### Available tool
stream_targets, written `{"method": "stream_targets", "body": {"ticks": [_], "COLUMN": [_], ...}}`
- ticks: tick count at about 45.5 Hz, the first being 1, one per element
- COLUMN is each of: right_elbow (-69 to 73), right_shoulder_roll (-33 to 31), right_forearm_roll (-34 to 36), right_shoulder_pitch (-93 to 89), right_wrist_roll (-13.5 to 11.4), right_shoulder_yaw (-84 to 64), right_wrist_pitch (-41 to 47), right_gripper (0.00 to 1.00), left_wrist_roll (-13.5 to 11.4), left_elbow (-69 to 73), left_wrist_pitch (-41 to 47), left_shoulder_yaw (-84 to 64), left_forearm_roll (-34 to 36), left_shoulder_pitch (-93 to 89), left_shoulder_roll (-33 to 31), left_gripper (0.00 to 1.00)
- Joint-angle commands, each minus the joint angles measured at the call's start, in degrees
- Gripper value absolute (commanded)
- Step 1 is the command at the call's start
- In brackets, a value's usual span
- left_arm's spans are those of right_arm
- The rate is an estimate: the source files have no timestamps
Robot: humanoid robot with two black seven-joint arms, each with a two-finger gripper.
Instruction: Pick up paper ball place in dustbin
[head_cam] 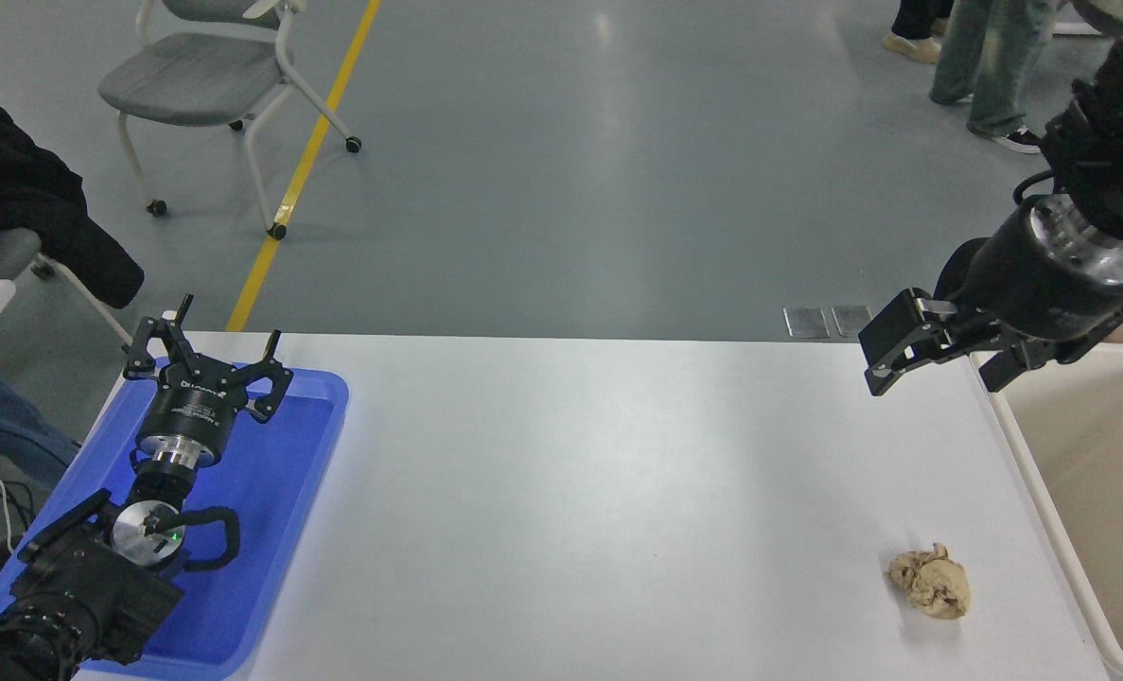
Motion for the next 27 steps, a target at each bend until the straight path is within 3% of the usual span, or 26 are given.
{"method": "stream_targets", "body": {"ticks": [1, 8, 27], "right_elbow": [-2.3, -4.6, -16.7], "right_shoulder_roll": [-8.4, -13.7, -15.3], "right_forearm_roll": [-9.7, -18.6, -25.2], "right_shoulder_pitch": [-8.3, -17.2, -47.3], "right_wrist_roll": [-0.1, -0.1, 0.0], "right_shoulder_yaw": [1.1, 5.3, 25.7], "right_wrist_pitch": [-0.7, -4.9, -11.9], "right_gripper": [1.00, 1.00, 1.00], "left_wrist_roll": [0.0, 0.0, 0.0], "left_elbow": [0.0, 0.0, 0.0], "left_wrist_pitch": [0.0, 0.0, 0.0], "left_shoulder_yaw": [0.0, 0.0, 0.0], "left_forearm_roll": [0.0, 0.0, 0.0], "left_shoulder_pitch": [0.0, 0.0, 0.0], "left_shoulder_roll": [0.0, 0.0, 0.0], "left_gripper": [1.00, 1.00, 1.00]}}
